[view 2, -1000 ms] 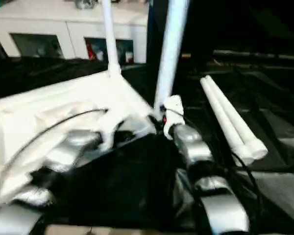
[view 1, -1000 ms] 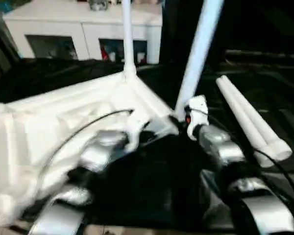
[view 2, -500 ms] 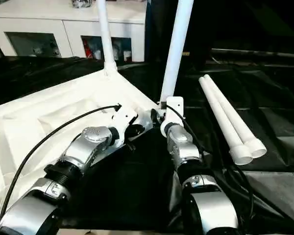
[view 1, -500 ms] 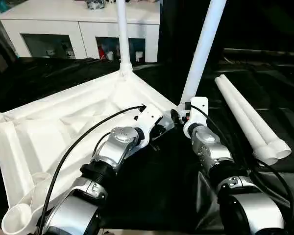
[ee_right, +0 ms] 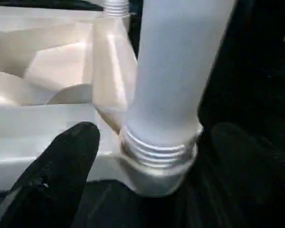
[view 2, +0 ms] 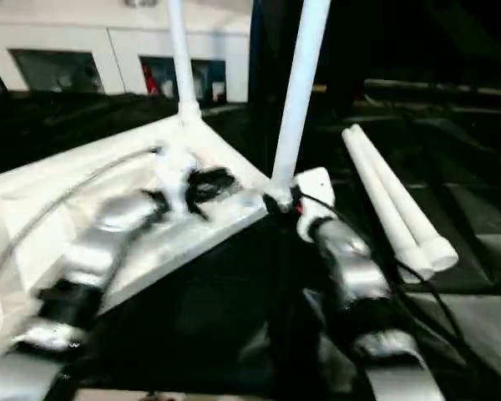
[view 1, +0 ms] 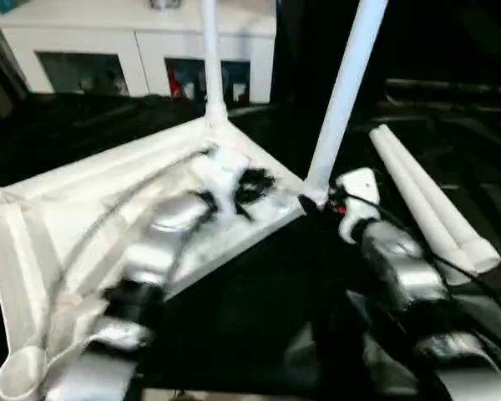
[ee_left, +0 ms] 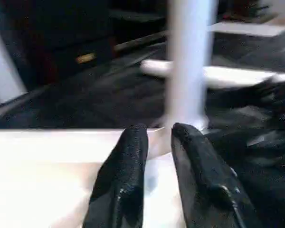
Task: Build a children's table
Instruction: Rotate leg to tighten, then rotate table base
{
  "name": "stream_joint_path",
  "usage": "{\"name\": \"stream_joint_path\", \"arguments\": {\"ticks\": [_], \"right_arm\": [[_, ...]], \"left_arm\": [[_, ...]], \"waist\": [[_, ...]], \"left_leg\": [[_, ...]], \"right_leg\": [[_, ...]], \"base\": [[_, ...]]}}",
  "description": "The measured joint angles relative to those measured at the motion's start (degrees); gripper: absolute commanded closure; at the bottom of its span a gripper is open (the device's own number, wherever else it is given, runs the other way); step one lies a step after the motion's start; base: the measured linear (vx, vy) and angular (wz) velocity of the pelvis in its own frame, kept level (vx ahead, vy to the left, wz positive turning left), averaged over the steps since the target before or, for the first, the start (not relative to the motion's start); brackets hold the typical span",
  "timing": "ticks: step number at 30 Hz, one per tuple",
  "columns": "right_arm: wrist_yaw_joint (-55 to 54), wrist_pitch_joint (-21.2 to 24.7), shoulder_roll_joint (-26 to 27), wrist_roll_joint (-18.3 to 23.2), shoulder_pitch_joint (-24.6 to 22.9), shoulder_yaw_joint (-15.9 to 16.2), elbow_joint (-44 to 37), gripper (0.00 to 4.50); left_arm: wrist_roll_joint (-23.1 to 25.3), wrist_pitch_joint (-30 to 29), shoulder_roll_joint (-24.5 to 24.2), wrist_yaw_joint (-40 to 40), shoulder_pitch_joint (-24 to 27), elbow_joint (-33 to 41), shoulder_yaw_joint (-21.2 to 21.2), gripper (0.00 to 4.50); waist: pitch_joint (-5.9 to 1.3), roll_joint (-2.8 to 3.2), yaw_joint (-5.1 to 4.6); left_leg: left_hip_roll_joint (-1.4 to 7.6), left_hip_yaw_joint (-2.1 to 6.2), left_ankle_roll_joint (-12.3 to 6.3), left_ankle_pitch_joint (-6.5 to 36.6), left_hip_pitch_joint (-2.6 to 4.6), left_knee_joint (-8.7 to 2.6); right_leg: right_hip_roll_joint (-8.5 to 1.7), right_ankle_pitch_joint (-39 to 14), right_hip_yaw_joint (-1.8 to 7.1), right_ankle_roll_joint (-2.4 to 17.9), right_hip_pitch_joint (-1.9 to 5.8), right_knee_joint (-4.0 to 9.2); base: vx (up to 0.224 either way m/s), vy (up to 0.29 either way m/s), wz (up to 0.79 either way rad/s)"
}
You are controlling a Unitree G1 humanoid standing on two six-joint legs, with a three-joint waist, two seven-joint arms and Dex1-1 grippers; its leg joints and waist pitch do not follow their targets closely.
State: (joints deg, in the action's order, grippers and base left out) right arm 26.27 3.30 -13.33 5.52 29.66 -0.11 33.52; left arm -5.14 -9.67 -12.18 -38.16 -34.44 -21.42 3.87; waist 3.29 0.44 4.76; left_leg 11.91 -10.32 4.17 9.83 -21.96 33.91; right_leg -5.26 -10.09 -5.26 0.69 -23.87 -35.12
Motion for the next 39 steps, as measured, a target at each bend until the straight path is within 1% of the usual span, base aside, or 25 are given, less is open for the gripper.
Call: {"name": "stream_joint_path", "arguments": {"ticks": [3, 4, 5, 8, 10, 11, 12, 13, 14, 16, 19, 21, 24, 25, 26, 30, 32, 35, 36, 37, 38, 39], "right_arm": [[3.3, 2.1, -1.6, 1.4, -2.6, 0.4, -5.9, 0.30], [4.4, 2.6, -2.0, 1.7, -3.3, 0.6, -7.4, 0.30], [5.4, 3.2, -2.9, 2.1, -4.1, 0.6, -8.8, 0.30], [8.0, 4.6, -5.0, 3.7, -6.3, 0.5, -11.8, 0.30], [9.6, 5.9, -6.1, 4.1, -7.4, 0.5, -13.3, 0.30], [10.2, 6.5, -6.7, 4.2, -7.7, 0.4, -13.6, 0.30], [11.1, 7.4, -7.5, 4.3, -8.2, 0.5, -14.3, 0.30], [11.6, 8.0, -7.7, 4.3, -8.4, 0.5, -14.6, 0.48], [12.0, 9.4, -7.7, 4.2, -8.4, 1.2, -15.4, 0.58], [12.3, 11.1, -7.7, 3.7, -8.5, 2.6, -16.1, 0.68], [11.4, 13.4, -7.0, 2.6, -9.1, 4.6, -15.9, 0.99], [10.5, 14.8, -5.6, 1.7, -9.2, 5.4, -15.5, 1.08], [8.8, 15.5, -3.7, 0.8, -8.5, 6.3, -14.2, 1.44], [8.2, 15.8, -2.8, 0.7, -7.9, 6.5, -13.4, 1.44], [7.5, 16.3, -2.0, 0.5, -7.1, 6.9, -12.7, 1.59], [5.4, 16.2, 0.0, -1.0, -4.8, 8.2, -9.5, 1.94], [4.8, 15.9, 1.1, -1.6, -4.4, 8.7, -8.1, 2.15], [4.6, 14.7, 2.3, -1.8, -4.1, 9.6, -5.8, 2.40], [4.3, 14.2, 2.7, -2.2, -3.3, 9.6, -4.1, 2.49], [4.2, 13.9, 3.0, -2.7, -2.7, 9.6, -3.2, 2.49], [3.9, 13.3, 3.5, -3.0, -1.5, 9.7, -1.6, 2.68], [3.6, 13.0, 3.9, -3.3, -0.6, 9.7, -0.4, 2.74]], "left_arm": [[1.0, -1.9, -4.5, 2.8, 0.3, 0.3, -2.3, 2.98], [1.9, -2.7, -6.4, 4.4, 0.3, 0.2, -3.6, 2.86], [2.9, -3.4, -8.8, 6.6, 0.3, 0.0, -5.4, 2.63], [7.2, -6.5, -15.5, 12.6, 0.6, -1.7, -8.4, 2.53], [9.4, -8.7, -19.2, 14.7, 2.0, -2.0, -9.4, 2.53], [10.3, -9.7, -20.5, 15.3, 2.9, -2.1, -10.0, 2.76], [10.9, -11.2, -21.3, 15.5, 3.9, -2.1, -10.6, 2.84], [11.1, -12.3, -21.5, 15.7, 4.6, -2.0, -10.9, 2.86], [11.3, -14.2, -22.2, 15.8, 5.7, -1.9, -10.8, 2.93], [12.1, -16.1, -23.5, 15.8, 7.1, -2.0, -10.4, 3.20], [14.0, -18.1, -26.3, 15.1, 8.8, -1.9, -9.0, 3.32], [14.2, -19.2, -27.4, 13.1, 10.1, -1.2, -7.6, 3.53], [14.3, -19.7, -27.5, 9.6, 11.5, 0.2, -5.5, 3.82], [14.2, -19.7, -27.5, 8.4, 11.6, 0.5, -4.6, 3.82], [13.8, -19.7, -27.4, 7.1, 11.6, 0.9, -3.5, 4.01], [12.7, -19.7, -27.3, 2.7, 11.6, 2.2, -1.1, 4.36], [12.2, -19.7, -27.2, 0.6, 11.7, 2.8, 0.0, 4.49], [12.0, -19.9, -27.5, -2.0, 11.7, 3.1, 1.1, 4.50], [12.0, -20.1, -28.2, -3.6, 11.9, 3.5, 1.7, 4.50], [11.9, -20.2, -28.4, -4.6, 11.9, 4.1, 2.0, 4.50], [11.5, -20.6, -29.4, -6.8, 12.2, 5.4, 2.8, 4.50], [11.2, -20.8, -30.0, -8.7, 12.4, 6.6, 3.4, 4.50]], "waist": [[0.00, 0.00, 0.07], [0.00, 0.00, -0.02], [0.00, 0.00, -0.09], [-0.01, -0.03, -0.15], [-0.03, -0.06, -0.11], [-0.03, -0.07, -0.09], [-0.03, -0.08, 0.05], [-0.05, -0.11, 0.25], [-0.06, -0.13, 0.36], [-0.07, -0.22, 0.38], [-0.09, -0.47, 0.32], [-0.10, -0.53, 0.28], [-0.13, -0.71, 0.37], [-0.11, -0.76, 0.36], [-0.09, -0.81, 0.36], [-0.11, -0.85, 0.30], [-0.13, -0.88, 0.30], [-0.13, -0.86, 0.33], [-0.13, -0.86, 0.28], [-0.12, -0.85, 0.31], [-0.12, -0.85, 0.36], [-0.12, -0.86, 0.38]], "left_leg": [[0.00, 0.02, 0.11, 0.1, 0.00, 0.00], [0.00, 0.04, 0.12, 0.0, 0.01, 0.00], [-0.01, 0.08, 0.13, 0.0, 0.00, 0.00], [-0.02, 0.10, 0.13, 0.0, 0.00, 0.00], [-0.02, 0.10, 0.13, 0.0, 0.01, 0.01], [-0.03, 0.10, 0.12, 0.0, -0.01, 0.02], [-0.03, 0.10, 0.12, 0.0, -0.03, 0.03], [-0.04, 0.10, 0.12, 0.0, -0.06, 0.04], [-0.03, 0.10, 0.12, 0.0, -0.07, 0.04], [-0.03, 0.13, 0.12, 0.0, -0.07, 0.04], [-0.03, 0.17, 0.13, 0.1, -0.05, 0.04], [-0.04, 0.17, 0.13, 0.1, -0.03, 0.04], [-0.04, 0.19, 0.14, 0.0, -0.01, 0.04], [-0.04, 0.20, 0.15, 0.0, -0.02, 0.04], [-0.04, 0.22, 0.16, 0.0, -0.02, 0.04], [-0.06, 0.24, 0.19, 0.0, 0.00, 0.04], [-0.05, 0.25, 0.20, 0.0, 0.00, 0.04], [-0.05, 0.26, 0.20, 0.0, 0.00, 0.04], [-0.06, 0.26, 0.20, 0.0, 0.00, 0.04], [-0.07, 0.25, 0.20, 0.0, -0.03, 0.04], [-0.07, 0.25, 0.20, 0.0, -0.01, 0.04], [-0.08, 0.25, 0.20, 0.0, 0.00, 0.05]], "right_leg": [[0.00, 0.0, 0.00, 0.0, 0.04, 0.00], [0.01, 0.1, 0.00, 0.0, 0.04, 0.00], [0.02, 0.1, -0.01, 0.0, 0.04, 0.01], [0.03, 0.1, 0.00, 0.0, 0.07, 0.04], [0.03, 0.1, 0.00, -0.1, 0.09, 0.09], [0.03, 0.1, 0.00, -0.1, 0.08, 0.10], [0.02, 0.1, 0.01, -0.1, 0.09, 0.14], [0.02, 0.1, 0.01, -0.1, 0.09, 0.15], [0.02, 0.0, 0.01, -0.1, 0.08, 0.14], [0.02, 0.0, -0.01, -0.1, 0.08, 0.13], [0.02, 0.0, -0.02, -0.1, 0.09, 0.12], [0.02, 0.1, -0.01, -0.1, 0.11, 0.12], [0.02, 0.1, -0.01, 0.0, 0.15, 0.10], [0.02, 0.1, -0.01, 0.0, 0.15, 0.09], [0.02, 0.1, -0.01, 0.0, 0.15, 0.08], [0.02, 0.2, -0.01, 0.1, 0.17, 0.06], [0.02, 0.2, -0.01, 0.1, 0.17, 0.03], [0.02, 0.2, -0.02, 0.1, 0.16, 0.03], [0.02, 0.2, -0.01, 0.1, 0.16, 0.04], [0.01, 0.2, -0.01, 0.1, 0.16, 0.04], [0.01, 0.2, 0.00, 0.1, 0.18, 0.05], [0.01, 0.2, 0.00, 0.1, 0.21, 0.05]], "base": [[0.000, 0.000, 0.00], [0.000, 0.000, 0.00], [0.000, 0.000, 0.00], [0.000, 0.000, 0.00], [0.000, 0.000, 0.00], [0.000, 0.000, 0.00], [0.000, 0.000, 0.00], [0.000, 0.000, 0.00], [0.000, 0.000, 0.00], [0.000, 0.000, 0.00], [0.000, 0.000, 0.00], [0.000, 0.000, 0.00], [0.000, 0.000, 0.00], [0.000, 0.000, 0.00], [0.000, 0.000, 0.00], [0.000, 0.000, 0.00], [0.000, 0.000, 0.00], [0.000, 0.000, 0.00], [0.000, 0.000, 0.00], [0.000, 0.000, 0.00], [0.000, 0.000, 0.00], [0.000, 0.000, 0.00]]}}
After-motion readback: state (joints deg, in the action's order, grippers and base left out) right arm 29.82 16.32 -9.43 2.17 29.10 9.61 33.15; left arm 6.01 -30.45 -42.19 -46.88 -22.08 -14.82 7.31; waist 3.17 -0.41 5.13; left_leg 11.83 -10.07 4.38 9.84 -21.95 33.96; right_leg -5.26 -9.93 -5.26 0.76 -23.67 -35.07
